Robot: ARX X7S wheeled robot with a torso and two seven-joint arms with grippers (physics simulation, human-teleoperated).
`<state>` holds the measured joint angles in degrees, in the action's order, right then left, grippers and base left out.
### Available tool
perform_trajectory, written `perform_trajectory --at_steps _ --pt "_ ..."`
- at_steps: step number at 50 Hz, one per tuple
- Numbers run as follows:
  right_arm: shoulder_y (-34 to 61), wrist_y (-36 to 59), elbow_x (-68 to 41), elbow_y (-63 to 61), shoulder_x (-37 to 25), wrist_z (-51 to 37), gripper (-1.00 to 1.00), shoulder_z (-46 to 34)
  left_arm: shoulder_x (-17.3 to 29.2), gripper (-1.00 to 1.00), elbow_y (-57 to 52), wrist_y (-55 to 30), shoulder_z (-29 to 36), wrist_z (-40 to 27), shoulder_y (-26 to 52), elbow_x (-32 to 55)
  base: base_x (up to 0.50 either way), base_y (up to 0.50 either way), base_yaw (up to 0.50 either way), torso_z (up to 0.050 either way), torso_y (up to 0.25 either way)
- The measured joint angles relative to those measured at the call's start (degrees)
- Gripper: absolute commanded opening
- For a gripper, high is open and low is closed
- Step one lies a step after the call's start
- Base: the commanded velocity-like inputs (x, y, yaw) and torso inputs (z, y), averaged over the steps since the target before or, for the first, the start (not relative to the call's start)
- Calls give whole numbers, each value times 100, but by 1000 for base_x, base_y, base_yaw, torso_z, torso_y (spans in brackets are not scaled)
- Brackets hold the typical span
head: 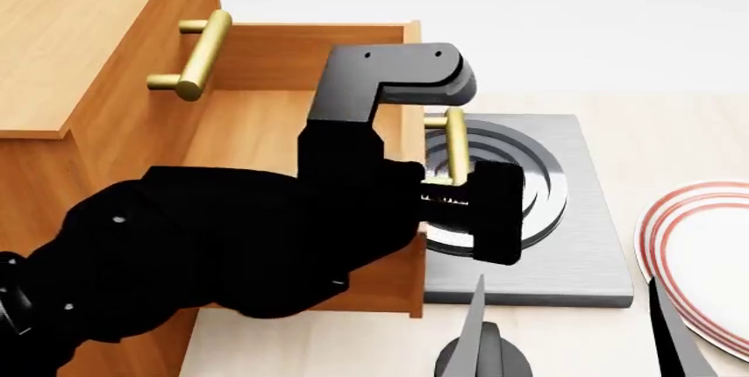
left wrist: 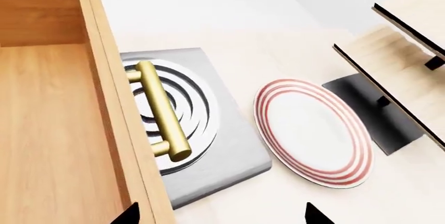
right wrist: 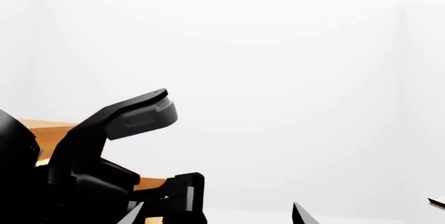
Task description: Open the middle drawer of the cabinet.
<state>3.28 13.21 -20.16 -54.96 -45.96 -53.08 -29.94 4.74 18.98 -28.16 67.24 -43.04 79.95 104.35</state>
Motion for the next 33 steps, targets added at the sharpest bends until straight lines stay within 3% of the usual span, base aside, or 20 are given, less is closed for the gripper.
perform_trajectory --at_steps 24,33 --pt "26 4 -6 -7 -18 -31 100 -36 -104 100 -34 330 36 689 50 -321 0 0 0 0 0" --pt "30 -6 -12 -4 -30 -41 100 -42 -101 100 71 431 94 420 71 -417 0 0 0 0 0"
